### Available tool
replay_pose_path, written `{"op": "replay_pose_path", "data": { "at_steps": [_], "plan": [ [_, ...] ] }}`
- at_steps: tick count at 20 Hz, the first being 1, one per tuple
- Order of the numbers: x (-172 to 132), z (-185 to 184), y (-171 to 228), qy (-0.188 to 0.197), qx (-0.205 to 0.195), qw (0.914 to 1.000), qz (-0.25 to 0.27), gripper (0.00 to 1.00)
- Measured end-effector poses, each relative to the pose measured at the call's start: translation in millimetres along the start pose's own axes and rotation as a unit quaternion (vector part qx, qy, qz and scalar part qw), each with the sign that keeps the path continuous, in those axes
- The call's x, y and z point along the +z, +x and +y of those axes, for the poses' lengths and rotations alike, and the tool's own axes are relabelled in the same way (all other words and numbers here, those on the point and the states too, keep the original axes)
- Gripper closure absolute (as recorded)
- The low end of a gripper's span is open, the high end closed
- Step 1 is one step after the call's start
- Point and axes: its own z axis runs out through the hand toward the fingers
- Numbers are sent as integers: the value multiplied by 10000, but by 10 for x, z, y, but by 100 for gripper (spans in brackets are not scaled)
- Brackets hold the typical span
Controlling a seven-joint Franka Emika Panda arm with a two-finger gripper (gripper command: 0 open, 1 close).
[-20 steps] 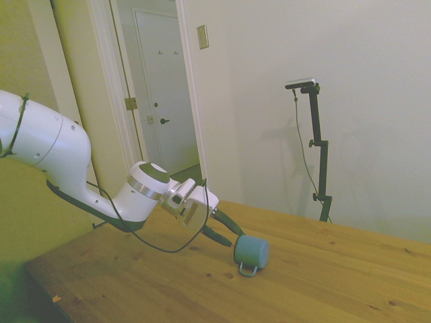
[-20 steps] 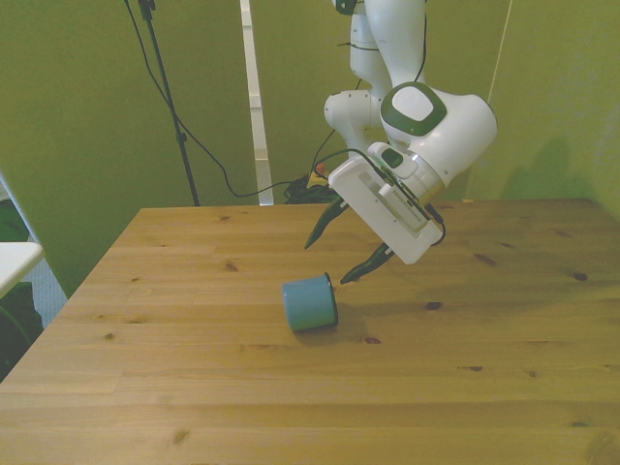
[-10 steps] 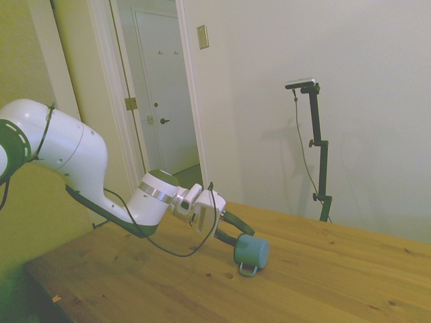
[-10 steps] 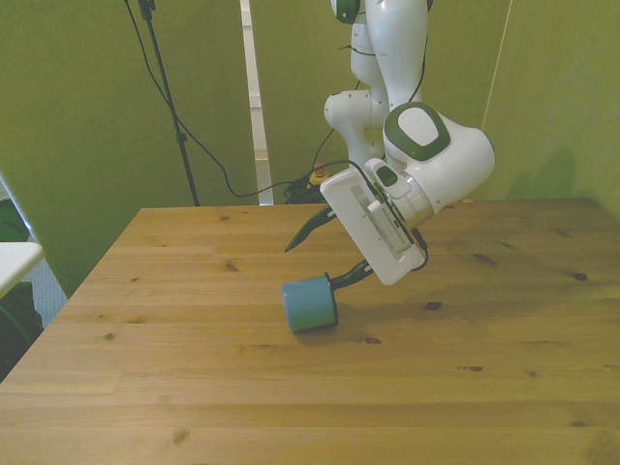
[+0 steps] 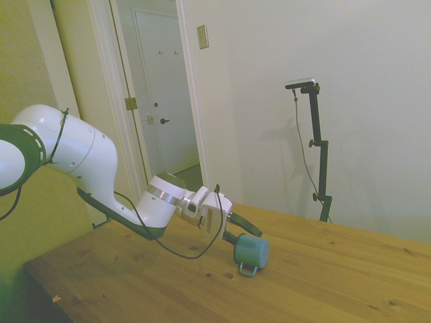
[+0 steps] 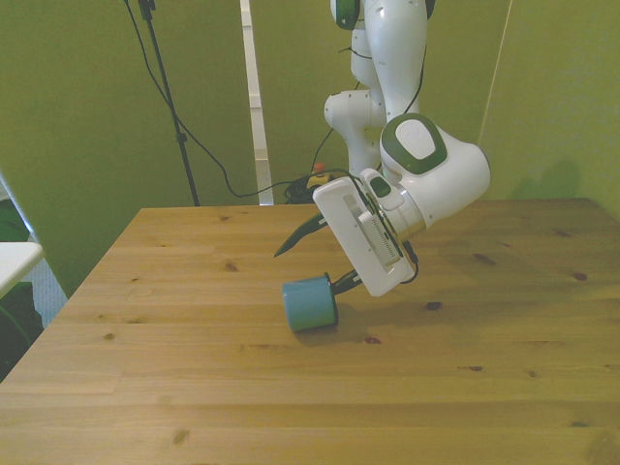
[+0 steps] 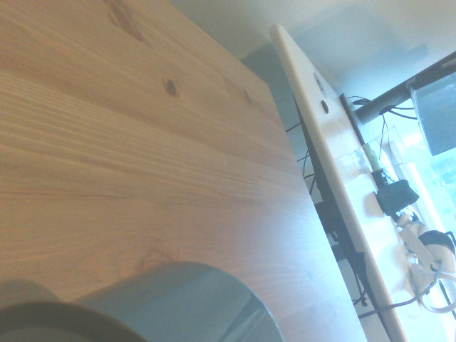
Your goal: Flip the mug upright
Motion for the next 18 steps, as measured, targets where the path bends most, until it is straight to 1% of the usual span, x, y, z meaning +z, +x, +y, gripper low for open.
{"op": "replay_pose_path", "data": {
  "at_steps": [18],
  "plan": [
    [93, -60, -62, -53, -41, 10000, -23, 100]
  ]
}}
